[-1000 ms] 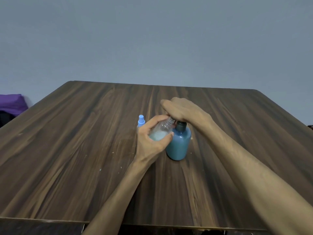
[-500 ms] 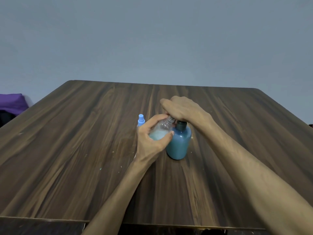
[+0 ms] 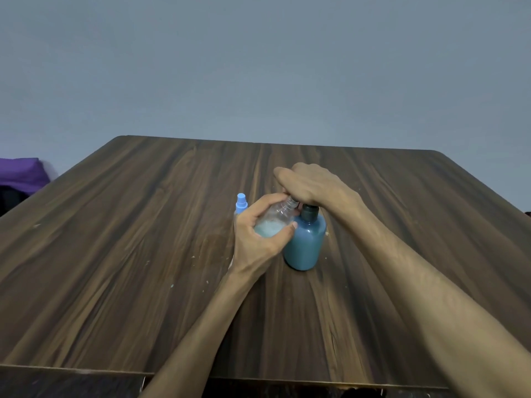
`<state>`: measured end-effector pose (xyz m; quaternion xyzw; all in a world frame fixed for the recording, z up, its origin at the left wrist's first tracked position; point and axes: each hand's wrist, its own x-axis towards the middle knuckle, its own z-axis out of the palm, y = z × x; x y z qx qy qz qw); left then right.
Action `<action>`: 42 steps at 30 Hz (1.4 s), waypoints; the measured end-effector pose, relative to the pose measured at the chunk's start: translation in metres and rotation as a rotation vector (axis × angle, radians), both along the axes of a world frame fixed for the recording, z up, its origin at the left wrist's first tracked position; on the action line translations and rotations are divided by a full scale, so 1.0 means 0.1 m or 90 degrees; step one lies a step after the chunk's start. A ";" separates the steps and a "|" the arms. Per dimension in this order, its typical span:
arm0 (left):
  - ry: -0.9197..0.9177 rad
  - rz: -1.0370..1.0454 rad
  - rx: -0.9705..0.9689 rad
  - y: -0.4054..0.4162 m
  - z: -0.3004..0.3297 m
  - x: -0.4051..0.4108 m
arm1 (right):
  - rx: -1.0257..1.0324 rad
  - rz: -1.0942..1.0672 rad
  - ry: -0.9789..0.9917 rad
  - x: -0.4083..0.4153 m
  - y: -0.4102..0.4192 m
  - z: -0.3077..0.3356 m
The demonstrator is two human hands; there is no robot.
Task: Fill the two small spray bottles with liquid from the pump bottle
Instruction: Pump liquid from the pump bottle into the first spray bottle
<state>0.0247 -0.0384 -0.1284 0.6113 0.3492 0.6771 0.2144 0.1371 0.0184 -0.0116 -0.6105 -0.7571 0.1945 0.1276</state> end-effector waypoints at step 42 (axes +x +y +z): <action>0.008 -0.004 0.014 0.00 -0.02 -0.02 | 0.046 0.004 0.017 0.05 0.03 -0.01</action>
